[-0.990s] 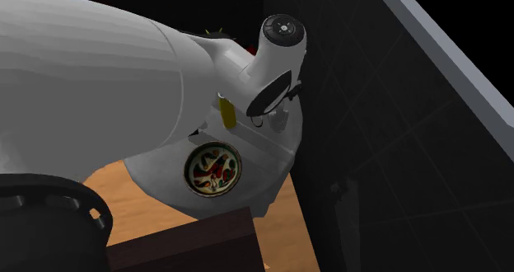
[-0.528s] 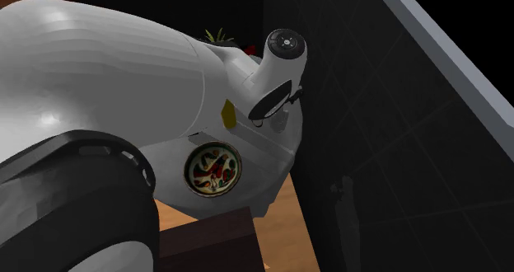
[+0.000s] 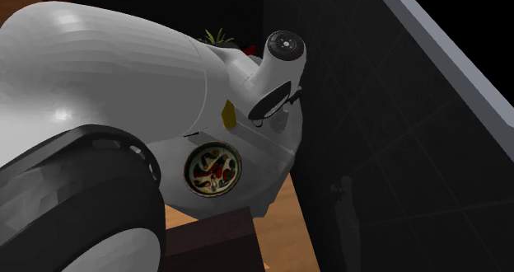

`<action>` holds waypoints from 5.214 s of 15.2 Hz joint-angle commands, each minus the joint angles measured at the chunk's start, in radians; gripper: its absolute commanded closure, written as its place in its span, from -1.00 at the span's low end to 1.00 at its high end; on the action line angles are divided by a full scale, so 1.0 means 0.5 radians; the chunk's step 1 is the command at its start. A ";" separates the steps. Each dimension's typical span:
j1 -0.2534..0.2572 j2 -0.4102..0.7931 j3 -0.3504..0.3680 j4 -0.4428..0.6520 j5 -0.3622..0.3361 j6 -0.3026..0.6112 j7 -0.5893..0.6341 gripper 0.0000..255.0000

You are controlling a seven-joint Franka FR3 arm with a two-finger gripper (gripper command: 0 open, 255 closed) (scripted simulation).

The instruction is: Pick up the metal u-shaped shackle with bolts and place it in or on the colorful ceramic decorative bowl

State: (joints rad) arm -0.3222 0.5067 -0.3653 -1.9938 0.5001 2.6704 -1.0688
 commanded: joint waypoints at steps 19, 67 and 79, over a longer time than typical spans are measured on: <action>0.084 -0.174 -0.113 -0.002 -0.148 -0.164 0.118 1.00; 0.354 -1.816 0.146 -1.620 -1.496 -0.030 1.650 1.00; 0.366 -1.518 0.106 -1.691 -1.498 0.338 1.652 1.00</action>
State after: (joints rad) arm -0.1390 -0.2554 -0.3116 -2.8383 -0.2487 2.8336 -0.2424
